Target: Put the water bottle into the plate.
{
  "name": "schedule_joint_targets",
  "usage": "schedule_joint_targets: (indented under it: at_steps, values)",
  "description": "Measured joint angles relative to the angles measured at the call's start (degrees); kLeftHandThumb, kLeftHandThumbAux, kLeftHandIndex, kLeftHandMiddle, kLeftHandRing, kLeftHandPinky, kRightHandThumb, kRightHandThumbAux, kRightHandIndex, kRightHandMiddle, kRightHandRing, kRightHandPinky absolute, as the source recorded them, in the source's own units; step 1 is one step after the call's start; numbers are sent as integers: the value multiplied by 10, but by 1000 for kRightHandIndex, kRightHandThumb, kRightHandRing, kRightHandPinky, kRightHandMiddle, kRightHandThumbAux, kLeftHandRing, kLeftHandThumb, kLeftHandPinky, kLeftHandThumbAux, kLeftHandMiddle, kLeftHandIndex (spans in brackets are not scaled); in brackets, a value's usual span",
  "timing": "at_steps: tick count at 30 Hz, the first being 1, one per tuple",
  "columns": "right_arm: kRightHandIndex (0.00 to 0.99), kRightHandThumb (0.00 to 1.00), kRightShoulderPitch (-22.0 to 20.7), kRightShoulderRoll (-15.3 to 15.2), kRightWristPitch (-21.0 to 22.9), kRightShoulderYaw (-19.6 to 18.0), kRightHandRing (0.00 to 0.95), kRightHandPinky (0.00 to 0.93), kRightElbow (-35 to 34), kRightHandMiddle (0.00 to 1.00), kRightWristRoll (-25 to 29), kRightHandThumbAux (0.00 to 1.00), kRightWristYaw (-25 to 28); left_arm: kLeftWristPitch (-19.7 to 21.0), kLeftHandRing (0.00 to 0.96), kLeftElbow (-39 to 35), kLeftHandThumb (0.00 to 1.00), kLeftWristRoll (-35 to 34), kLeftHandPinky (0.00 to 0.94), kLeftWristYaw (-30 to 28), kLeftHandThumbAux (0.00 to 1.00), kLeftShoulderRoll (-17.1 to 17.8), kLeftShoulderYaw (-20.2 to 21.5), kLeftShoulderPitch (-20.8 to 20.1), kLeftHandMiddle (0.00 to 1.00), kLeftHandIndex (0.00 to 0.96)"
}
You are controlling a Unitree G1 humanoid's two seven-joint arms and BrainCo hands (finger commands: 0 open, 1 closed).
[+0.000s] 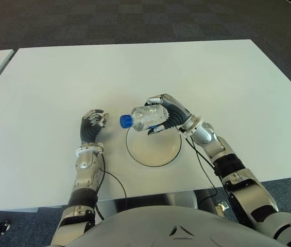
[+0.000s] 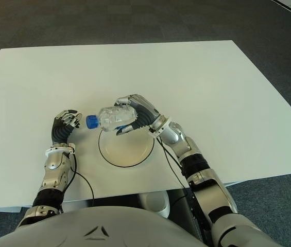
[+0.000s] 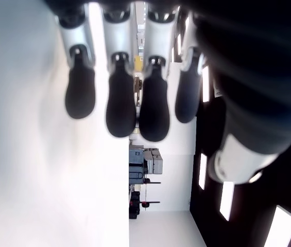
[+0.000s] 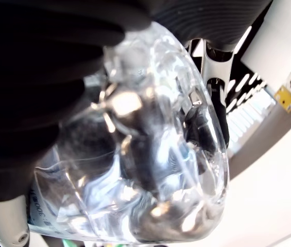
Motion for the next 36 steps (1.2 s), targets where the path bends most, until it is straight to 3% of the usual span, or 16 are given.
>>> schedule_joint_targets:
  at_steps: [5,13,20,31,36]
  values:
    - [436,695,8,-11,21,13,887,870,-24,891,-30,734,21,0,662,0,708,0,646,0,713,0,0,1,682,435]
    - [436,700,19,-21,103,40,882,870,-61,882,-73,732,79,3,665,-1,708,0,652,0,713,0,0,-1,684,436]
    - [437,701,20,-36,198,59,875,860,-108,881,-124,730,135,6,660,-4,708,2,642,6,713,0,0,0,678,436]
    - [433,701,48,-31,356,65,838,823,-201,832,-188,730,173,7,661,-9,708,11,644,6,713,0,0,2,680,436]
    - [430,697,58,-32,396,75,809,790,-239,802,-213,730,186,10,660,-11,708,11,643,6,713,0,0,2,679,436]
